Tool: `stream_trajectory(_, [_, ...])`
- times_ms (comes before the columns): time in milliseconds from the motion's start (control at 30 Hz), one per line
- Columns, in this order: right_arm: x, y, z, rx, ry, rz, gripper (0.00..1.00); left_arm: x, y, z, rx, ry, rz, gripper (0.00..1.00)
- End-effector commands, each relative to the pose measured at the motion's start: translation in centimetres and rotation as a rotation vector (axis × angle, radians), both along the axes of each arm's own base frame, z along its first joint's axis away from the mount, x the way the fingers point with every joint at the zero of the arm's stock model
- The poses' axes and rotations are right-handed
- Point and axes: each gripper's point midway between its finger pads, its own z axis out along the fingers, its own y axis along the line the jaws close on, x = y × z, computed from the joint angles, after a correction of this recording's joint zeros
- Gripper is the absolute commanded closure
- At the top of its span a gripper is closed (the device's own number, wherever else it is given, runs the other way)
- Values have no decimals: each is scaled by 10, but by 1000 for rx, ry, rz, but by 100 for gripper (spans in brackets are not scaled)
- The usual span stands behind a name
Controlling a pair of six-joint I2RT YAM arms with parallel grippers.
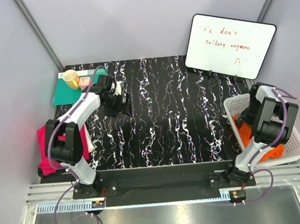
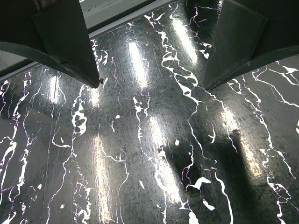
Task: Fold and stack the t-shirts
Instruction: Grab crumpled tshirt from bin with the right arm
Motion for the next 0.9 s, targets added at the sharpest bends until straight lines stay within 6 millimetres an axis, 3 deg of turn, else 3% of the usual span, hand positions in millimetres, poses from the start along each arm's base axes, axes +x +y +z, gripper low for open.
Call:
stream_trajectory(0, [-6, 9, -28, 43, 26, -26, 32, 6, 1, 19, -3, -67, 15, 1])
stream_trajectory(33, [-3, 12, -34, 59, 11, -27, 38, 6, 1, 21, -3, -72, 16, 1])
stream_trajectory(67, [-5, 14, -39, 73, 26, -34, 77, 6, 1, 22, -1, -76, 16, 1])
stream_trajectory(100, [-8, 17, -43, 77, 34, -51, 97, 6, 1, 24, 1, -80, 16, 1])
stream_trajectory(133, [-6, 18, -45, 84, 28, -57, 100, 6, 3, 26, 7, -86, 16, 1])
stream_trajectory(233, [-4, 18, -46, 83, 10, -56, 100, 8, 4, 29, 16, -92, 13, 1])
stream_trajectory(333, [5, 11, -27, 34, -58, -54, 100, 11, 4, 32, 22, -92, 12, 1])
stream_trajectory(433, [17, -2, 15, -54, -174, -48, 100, 12, 3, 33, 19, -92, 9, 1])
stream_trajectory(467, [28, -8, 42, -101, -261, -44, 100, 13, 3, 34, 18, -95, 7, 1])
stream_trajectory(533, [30, -18, 72, -169, -315, -35, 100, 14, 2, 35, 15, -96, 5, 1])
stream_trajectory(567, [38, -24, 103, -219, -406, -21, 100, 15, 2, 37, 13, -103, 1, 1])
stream_trajectory(633, [41, -28, 134, -270, -475, -1, 100, 16, 2, 38, 14, -108, -4, 1])
stream_trajectory(667, [43, -33, 164, -323, -550, -2, 100, 19, 2, 41, 15, -120, -5, 1])
stream_trajectory(867, [42, -34, 249, -430, -767, 5, 100, 32, 3, 64, 27, -199, 3, 1])
